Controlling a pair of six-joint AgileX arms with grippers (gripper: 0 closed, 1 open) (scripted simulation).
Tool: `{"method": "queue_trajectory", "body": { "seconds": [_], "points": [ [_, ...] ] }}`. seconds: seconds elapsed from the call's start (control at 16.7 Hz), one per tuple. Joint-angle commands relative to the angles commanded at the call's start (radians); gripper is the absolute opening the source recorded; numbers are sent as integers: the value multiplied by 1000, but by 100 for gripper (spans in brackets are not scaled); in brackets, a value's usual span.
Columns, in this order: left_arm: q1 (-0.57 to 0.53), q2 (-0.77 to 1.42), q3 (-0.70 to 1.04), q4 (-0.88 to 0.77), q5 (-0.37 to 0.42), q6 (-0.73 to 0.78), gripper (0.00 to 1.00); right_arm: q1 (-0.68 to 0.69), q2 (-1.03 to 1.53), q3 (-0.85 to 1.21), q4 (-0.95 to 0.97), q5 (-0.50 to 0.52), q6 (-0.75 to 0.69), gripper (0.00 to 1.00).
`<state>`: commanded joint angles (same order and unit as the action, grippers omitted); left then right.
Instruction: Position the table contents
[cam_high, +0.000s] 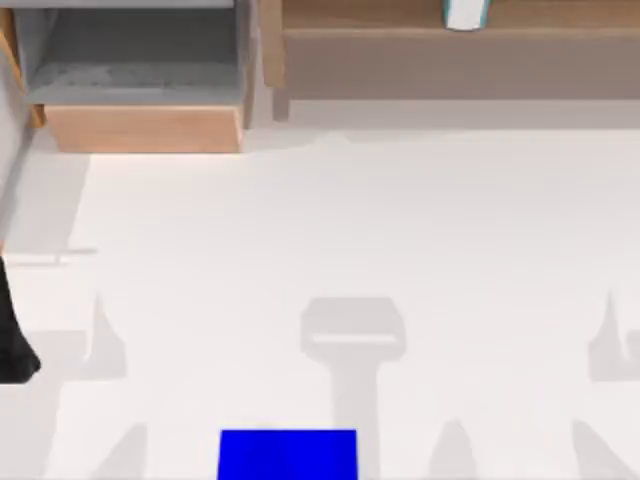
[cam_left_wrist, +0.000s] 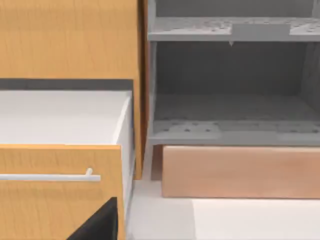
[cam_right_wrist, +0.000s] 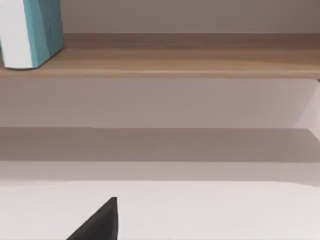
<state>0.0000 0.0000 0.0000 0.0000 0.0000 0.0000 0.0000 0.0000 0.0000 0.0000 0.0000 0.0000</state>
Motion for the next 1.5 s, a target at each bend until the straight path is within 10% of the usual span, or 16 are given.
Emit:
{"method": "queue_trajectory", "body": {
  "seconds": [0.6, 1.5],
  "points": [
    [120, 372, 369, -233, 31, 136, 100, 0, 0, 0, 0, 0, 0, 100],
    [361, 2147, 2072, -1170, 66, 491, 100, 0, 0, 0, 0, 0, 0, 100]
  ]
}}
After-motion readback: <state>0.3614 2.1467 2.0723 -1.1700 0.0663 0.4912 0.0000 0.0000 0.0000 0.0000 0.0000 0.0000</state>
